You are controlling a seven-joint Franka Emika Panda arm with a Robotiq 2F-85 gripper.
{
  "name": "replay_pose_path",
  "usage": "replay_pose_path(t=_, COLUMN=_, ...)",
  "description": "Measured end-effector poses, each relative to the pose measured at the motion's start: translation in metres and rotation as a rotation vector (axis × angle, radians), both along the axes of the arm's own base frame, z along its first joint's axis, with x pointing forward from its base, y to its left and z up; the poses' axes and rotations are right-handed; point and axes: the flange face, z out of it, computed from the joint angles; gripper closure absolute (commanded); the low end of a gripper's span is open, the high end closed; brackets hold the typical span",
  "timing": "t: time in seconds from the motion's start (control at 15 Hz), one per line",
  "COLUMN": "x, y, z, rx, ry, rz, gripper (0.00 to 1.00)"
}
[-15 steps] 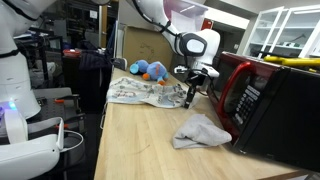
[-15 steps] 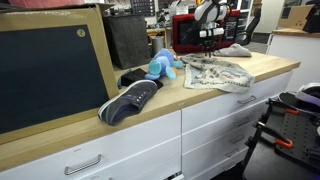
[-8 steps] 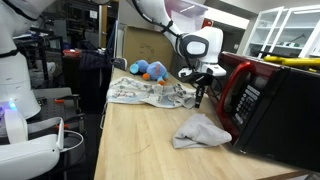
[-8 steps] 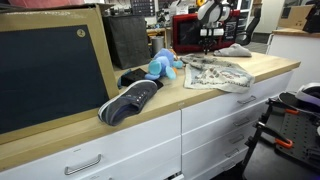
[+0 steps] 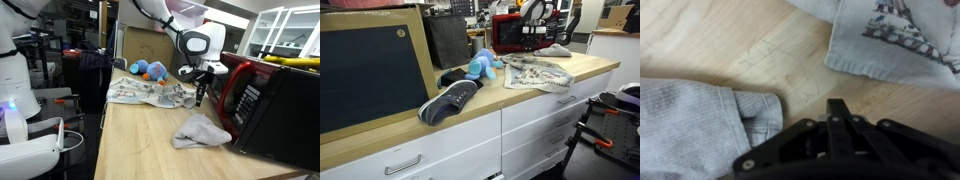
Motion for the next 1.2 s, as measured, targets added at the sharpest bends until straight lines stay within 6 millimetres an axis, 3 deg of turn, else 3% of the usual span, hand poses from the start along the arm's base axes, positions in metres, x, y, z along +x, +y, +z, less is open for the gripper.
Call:
replay_pose_path(t=0.27, x=-0.007, y=0.01, z=0.014, rx=0.047, ry=0.046, rz=-0.001, gripper=1.0)
replay_pose_path(t=0.73, x=-0.006, y=0.049, z=-0.028, rx=0.111, ry=0.063, rz=-0.021, gripper=1.0)
replay_pose_path(t=1.2, x=-0.002, y=0.047, z=-0.029, rx=0.076, ry=-0.062, rz=-0.052, gripper=1.0)
